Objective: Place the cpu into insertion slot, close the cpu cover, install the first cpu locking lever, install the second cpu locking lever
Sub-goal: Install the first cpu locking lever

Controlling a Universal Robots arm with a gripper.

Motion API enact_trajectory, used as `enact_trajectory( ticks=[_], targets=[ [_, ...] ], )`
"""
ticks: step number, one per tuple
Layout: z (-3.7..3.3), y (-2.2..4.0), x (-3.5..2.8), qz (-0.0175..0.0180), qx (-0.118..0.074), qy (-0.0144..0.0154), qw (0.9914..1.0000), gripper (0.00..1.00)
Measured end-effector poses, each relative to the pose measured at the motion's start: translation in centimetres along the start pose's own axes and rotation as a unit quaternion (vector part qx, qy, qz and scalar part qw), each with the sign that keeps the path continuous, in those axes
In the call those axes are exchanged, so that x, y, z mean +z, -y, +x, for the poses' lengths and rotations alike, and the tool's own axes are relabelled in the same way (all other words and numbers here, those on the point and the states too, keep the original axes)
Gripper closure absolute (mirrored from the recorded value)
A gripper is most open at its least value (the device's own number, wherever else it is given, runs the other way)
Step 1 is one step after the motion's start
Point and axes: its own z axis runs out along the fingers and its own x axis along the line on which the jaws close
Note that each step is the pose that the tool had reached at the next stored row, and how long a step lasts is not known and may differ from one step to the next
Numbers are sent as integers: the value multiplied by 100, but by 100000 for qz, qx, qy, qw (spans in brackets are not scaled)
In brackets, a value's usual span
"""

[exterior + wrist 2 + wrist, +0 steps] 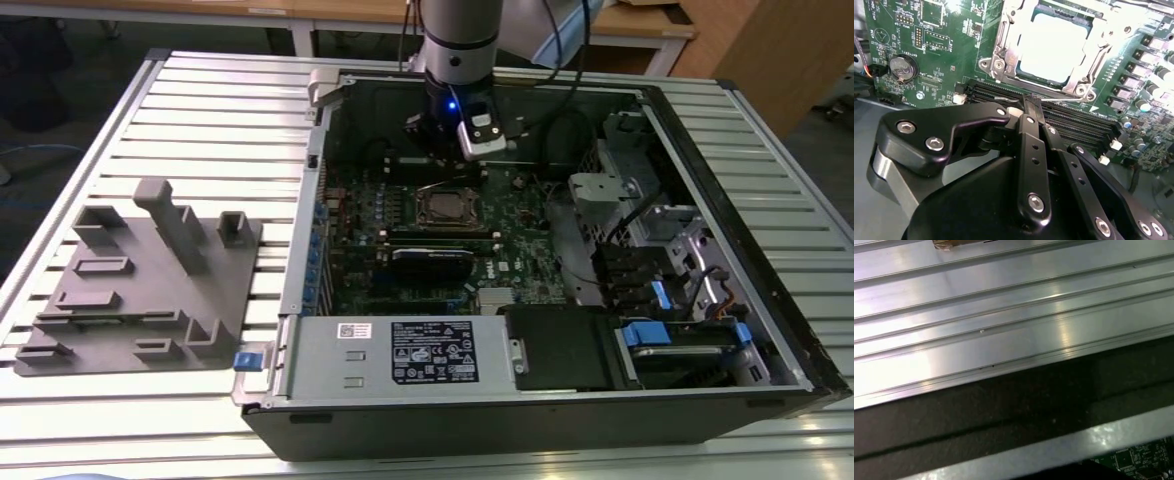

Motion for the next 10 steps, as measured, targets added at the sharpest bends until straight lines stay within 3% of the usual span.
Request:
enact_trajectory(
  ticks=[6, 10],
  targets=[
    [0, 0, 4, -12, 0, 9, 100000, 89],
    [3, 4, 46, -14, -8, 49, 100000, 89]
  ],
)
